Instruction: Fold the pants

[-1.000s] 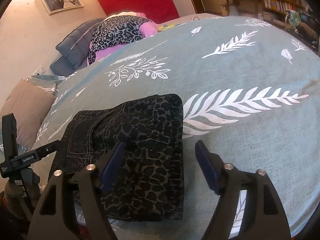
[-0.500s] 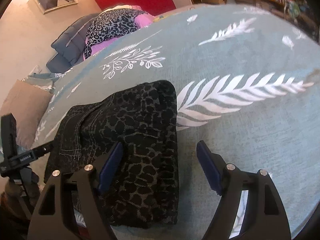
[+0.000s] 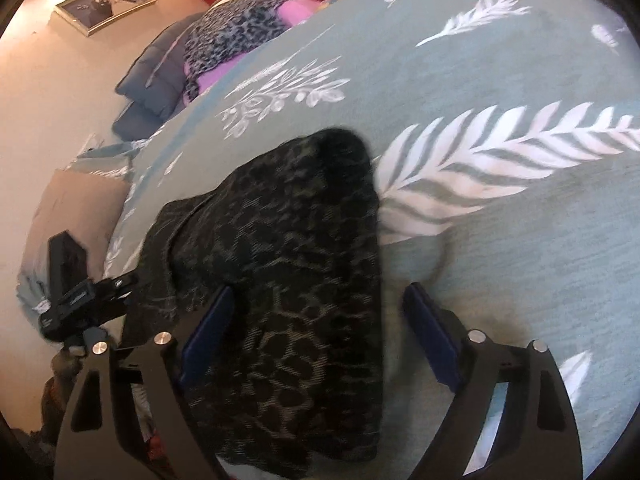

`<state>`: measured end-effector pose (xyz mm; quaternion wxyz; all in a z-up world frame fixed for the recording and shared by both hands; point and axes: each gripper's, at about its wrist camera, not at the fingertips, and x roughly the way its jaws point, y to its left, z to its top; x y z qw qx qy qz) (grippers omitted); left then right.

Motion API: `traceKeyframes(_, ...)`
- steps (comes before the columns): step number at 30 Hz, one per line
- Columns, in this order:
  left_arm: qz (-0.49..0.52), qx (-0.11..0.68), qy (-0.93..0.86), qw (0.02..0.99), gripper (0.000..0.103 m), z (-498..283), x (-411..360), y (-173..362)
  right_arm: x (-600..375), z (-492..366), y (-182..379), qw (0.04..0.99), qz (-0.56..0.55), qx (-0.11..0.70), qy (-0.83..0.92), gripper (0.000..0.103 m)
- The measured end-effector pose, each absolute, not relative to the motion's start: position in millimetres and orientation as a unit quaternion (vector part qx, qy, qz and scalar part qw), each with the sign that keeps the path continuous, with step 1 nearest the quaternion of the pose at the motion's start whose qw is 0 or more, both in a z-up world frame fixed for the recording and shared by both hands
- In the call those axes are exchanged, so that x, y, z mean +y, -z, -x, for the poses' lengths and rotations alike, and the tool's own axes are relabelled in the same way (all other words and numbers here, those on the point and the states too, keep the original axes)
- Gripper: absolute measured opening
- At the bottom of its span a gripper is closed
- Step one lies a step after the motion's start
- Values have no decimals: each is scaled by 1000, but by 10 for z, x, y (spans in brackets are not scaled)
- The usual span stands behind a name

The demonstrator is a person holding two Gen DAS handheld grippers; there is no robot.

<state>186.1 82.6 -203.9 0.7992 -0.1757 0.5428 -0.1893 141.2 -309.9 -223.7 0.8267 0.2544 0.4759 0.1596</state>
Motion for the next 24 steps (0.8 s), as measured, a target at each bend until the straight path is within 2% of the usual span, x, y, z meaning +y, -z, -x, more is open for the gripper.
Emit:
traceKeyframes(12, 188, 549, 234, 780, 89, -1920, 755, 2074, -3071, -1540, 2279, 811, -261, 484, -201, 84)
traceKeyframes(13, 192, 549, 235, 779, 86, -1912, 767, 2071, -3067, -1542, 2274, 811, -259, 484, -203, 83)
traceKeyframes(15, 203, 548, 241, 774, 79, -1894, 799, 2065, -3056, -1518, 2269, 812, -253, 484, -206, 76)
traceKeyframes(17, 207, 547, 247, 773, 75, -1874, 824, 2063, -3069, -1479, 2262, 806, -261, 485, -216, 65)
traceKeyframes(19, 207, 546, 250, 772, 72, -1862, 834, 2052, -3072, -1454, 2258, 804, -267, 483, -221, 60)
traceKeyframes(24, 212, 547, 254, 769, 68, -1862, 893, 2070, -3070, -1458, 2279, 805, -273, 479, -219, 58)
